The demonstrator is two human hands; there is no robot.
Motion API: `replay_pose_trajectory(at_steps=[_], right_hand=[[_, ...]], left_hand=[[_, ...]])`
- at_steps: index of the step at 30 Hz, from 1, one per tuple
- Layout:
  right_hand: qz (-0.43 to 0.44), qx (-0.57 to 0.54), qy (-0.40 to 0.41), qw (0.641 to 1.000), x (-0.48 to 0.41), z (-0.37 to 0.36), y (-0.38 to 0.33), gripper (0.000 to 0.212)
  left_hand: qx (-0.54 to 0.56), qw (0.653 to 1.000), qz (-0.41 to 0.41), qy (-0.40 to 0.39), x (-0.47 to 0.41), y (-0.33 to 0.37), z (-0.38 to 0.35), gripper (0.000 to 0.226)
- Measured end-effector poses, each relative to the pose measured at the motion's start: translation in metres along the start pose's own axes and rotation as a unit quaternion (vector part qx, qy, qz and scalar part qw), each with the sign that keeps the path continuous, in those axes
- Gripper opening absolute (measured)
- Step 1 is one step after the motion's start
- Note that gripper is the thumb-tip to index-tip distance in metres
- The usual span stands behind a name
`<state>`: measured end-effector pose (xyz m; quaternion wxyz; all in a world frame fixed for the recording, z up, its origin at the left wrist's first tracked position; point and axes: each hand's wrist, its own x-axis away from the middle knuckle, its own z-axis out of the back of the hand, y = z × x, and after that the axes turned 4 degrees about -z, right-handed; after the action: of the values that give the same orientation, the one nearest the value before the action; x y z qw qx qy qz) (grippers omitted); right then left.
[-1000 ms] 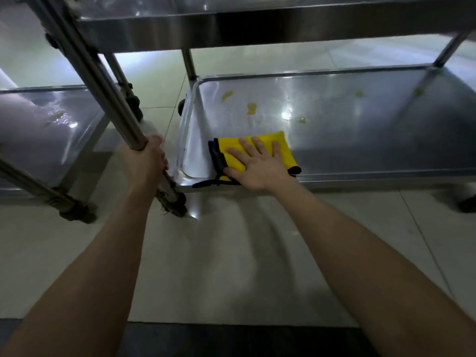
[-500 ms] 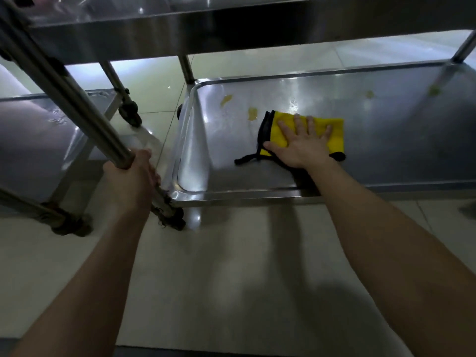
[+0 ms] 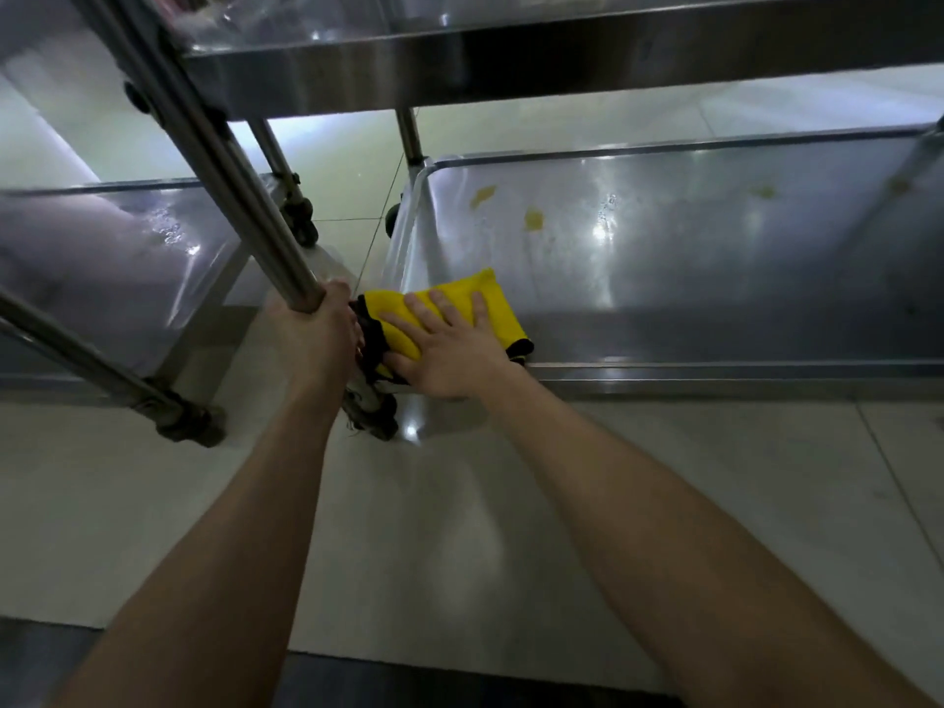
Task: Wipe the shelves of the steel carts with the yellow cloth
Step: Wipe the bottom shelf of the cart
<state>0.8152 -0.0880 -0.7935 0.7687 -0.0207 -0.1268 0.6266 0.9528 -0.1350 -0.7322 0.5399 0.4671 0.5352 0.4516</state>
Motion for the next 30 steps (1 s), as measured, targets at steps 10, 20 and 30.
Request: replay_pose_trajectory(at_steps=[10, 20, 30], right_hand=[[-0.13, -0.04, 0.024, 0.99, 0.105, 0.015, 0.174, 0.084], [-0.256, -0.051, 0.062, 0.963, 0.11, 0.019, 0.284, 0.103], [-0.246, -0.017, 0.065, 0.967, 0.015, 0.03, 0.216, 0.099]], left_hand=[[-0.15, 0.951, -0.102, 0.25, 0.046, -0.009, -0.008, 0.056], [-0.452, 0.831, -0.278, -0.165, 0.065, -0.065, -0.1, 0.039], [-0.524, 0.784, -0.303, -0.14, 0.058, -0.084, -0.093, 0.022]])
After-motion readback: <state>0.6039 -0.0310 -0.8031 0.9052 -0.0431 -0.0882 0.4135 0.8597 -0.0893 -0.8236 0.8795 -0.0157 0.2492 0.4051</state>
